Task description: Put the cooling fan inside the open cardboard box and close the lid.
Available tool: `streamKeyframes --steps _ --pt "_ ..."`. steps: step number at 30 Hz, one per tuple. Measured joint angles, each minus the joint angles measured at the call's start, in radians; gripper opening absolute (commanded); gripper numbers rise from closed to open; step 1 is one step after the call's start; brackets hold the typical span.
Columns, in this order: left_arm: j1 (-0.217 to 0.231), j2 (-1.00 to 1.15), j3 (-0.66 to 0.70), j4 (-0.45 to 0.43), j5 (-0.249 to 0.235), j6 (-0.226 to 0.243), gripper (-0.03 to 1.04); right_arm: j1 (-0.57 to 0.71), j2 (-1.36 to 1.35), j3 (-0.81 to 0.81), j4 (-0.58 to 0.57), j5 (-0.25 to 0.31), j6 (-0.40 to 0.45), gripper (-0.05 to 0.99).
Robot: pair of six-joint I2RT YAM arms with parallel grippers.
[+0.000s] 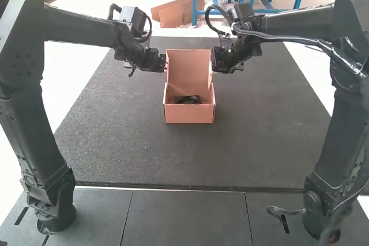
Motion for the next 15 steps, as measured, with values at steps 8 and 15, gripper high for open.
streamKeyframes --steps 8,15 --pt "0.000 -0.043 -0.038 0.001 0.000 0.000 0.97 0.010 -0.029 -0.036 -0.007 0.003 -0.008 -0.02" --pt "-0.007 -0.065 -0.053 0.001 0.012 0.000 0.97 0.010 -0.051 -0.069 -0.008 0.003 -0.009 -0.01"
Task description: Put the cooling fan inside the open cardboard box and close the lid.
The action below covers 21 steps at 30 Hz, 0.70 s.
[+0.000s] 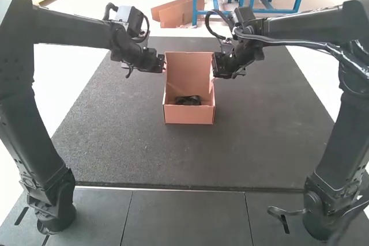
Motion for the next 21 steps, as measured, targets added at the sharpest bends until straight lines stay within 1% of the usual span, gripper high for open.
streamKeyframes --steps 4,8,12,21 --pt "-0.015 -0.019 -0.018 -0.002 0.018 0.000 0.97 0.000 -0.010 -0.012 0.000 0.000 0.000 -0.01" --pt "-0.018 -0.036 -0.035 -0.004 0.043 -0.001 0.97 0.000 -0.013 -0.014 -0.002 0.000 0.000 -0.01" --pt "-0.018 -0.045 -0.055 -0.007 0.052 -0.003 0.97 0.000 -0.013 -0.026 -0.006 0.000 -0.002 -0.01" --pt "-0.018 -0.080 -0.097 -0.015 0.063 -0.003 0.97 0.001 -0.013 -0.038 -0.071 0.000 -0.031 -0.01"
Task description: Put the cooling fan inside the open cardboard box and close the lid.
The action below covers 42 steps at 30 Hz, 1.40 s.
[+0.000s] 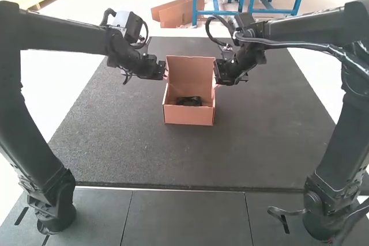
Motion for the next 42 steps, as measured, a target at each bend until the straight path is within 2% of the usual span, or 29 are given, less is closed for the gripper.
streamKeyframes --steps 8,18,19,20,25,27,31,34,42 --pt "-0.002 -0.024 -0.039 0.000 0.003 0.000 0.97 0.009 0.000 -0.037 -0.010 0.000 -0.033 -0.01" --pt "-0.002 -0.042 -0.082 0.000 0.008 0.000 0.97 0.030 0.000 -0.076 -0.002 0.031 -0.063 0.00" --pt "-0.002 -0.042 -0.084 0.000 0.008 0.000 0.97 0.032 0.000 -0.077 0.001 0.035 -0.065 0.06" --pt "-0.002 -0.043 -0.087 0.000 0.008 0.000 0.97 0.033 0.000 -0.078 0.006 0.038 -0.066 0.17" --pt "-0.002 -0.067 -0.098 -0.020 0.008 0.000 0.97 0.034 0.000 -0.074 0.019 0.053 -0.053 0.77" --pt "-0.002 -0.087 -0.105 -0.023 0.007 0.000 0.97 0.034 0.000 -0.056 0.010 0.055 -0.049 0.91" --pt "-0.002 -0.119 -0.121 -0.015 -0.002 0.000 0.97 0.032 0.000 0.008 -0.008 0.058 -0.048 0.91" --pt "0.001 -0.130 -0.132 -0.006 -0.031 0.000 0.97 0.031 -0.015 0.031 -0.011 0.058 -0.048 0.91" --pt "0.064 -0.130 -0.136 0.058 -0.164 0.000 0.97 -0.016 -0.175 0.020 -0.022 0.055 -0.050 0.91"
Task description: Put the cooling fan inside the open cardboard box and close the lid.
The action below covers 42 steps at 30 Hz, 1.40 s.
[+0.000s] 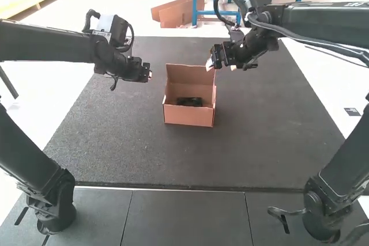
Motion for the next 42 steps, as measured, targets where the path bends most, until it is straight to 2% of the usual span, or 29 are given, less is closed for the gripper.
streamKeyframes --steps 4,11,20,29,35,42 --pt "0.006 0.004 0.023 0.029 -0.043 0.002 0.97 -0.030 -0.090 -0.043 0.000 -0.002 -0.001 0.91" --pt "-0.010 0.077 0.183 0.053 -0.069 0.004 0.97 -0.044 -0.235 -0.177 0.001 -0.002 -0.029 0.91" --pt "-0.103 0.196 0.329 0.051 -0.064 0.012 0.97 -0.050 -0.343 -0.266 -0.011 -0.004 -0.038 0.91" --pt "-0.208 0.277 0.391 0.055 -0.053 0.024 0.97 -0.089 -0.351 -0.272 -0.026 -0.020 -0.038 0.91" --pt "-0.229 0.324 0.422 0.029 -0.042 0.034 0.97 -0.110 -0.351 -0.272 -0.027 -0.026 -0.038 0.91" --pt "-0.230 0.332 0.421 -0.034 -0.038 0.046 0.97 -0.112 -0.351 -0.273 -0.027 -0.033 -0.038 0.91"
